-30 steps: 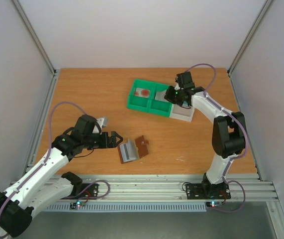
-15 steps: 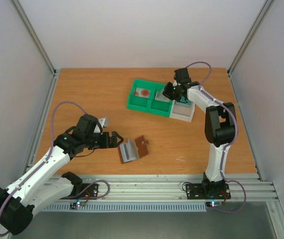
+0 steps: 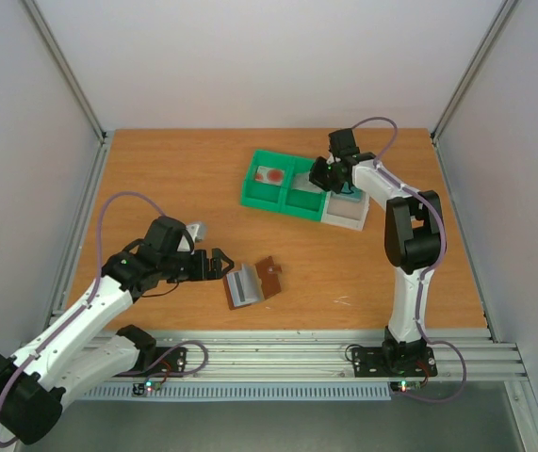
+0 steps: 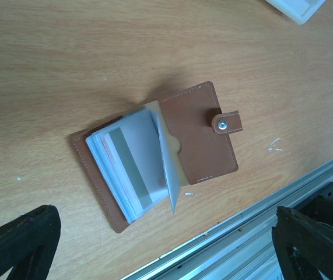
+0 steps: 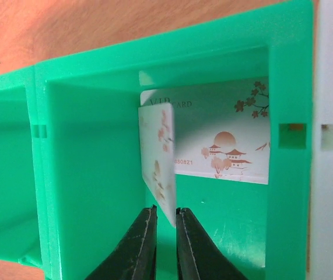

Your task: Take the credit cards out of the card holder

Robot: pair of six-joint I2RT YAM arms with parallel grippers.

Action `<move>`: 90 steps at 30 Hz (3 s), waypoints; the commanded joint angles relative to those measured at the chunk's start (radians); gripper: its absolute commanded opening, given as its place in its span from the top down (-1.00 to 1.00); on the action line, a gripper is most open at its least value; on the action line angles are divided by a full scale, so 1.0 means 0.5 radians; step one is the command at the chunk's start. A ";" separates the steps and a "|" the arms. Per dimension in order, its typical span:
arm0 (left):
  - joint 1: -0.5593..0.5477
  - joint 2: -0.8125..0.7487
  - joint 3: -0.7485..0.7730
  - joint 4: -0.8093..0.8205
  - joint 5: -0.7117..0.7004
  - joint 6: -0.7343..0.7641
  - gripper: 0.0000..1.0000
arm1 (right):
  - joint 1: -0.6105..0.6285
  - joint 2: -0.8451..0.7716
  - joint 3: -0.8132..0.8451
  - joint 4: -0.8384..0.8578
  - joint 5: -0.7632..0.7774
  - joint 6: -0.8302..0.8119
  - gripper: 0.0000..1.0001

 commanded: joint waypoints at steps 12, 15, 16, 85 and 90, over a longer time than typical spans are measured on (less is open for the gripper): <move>0.000 0.061 0.057 -0.051 -0.034 -0.001 -0.99 | -0.011 -0.071 0.108 -0.184 0.067 -0.061 0.70; 0.000 0.092 0.058 -0.053 -0.031 -0.024 -0.99 | -0.010 -0.136 0.055 -0.166 0.006 -0.062 0.67; 0.000 0.103 0.063 -0.057 -0.037 -0.029 -0.99 | -0.010 -0.163 0.031 -0.164 -0.014 -0.061 0.66; 0.107 0.466 -0.339 0.926 0.523 -0.514 -0.87 | 0.900 -0.694 -1.451 0.272 -0.197 0.019 0.55; 0.107 0.544 -0.345 1.060 0.568 -0.529 -0.87 | 0.898 -0.697 -1.512 0.347 -0.197 0.042 0.61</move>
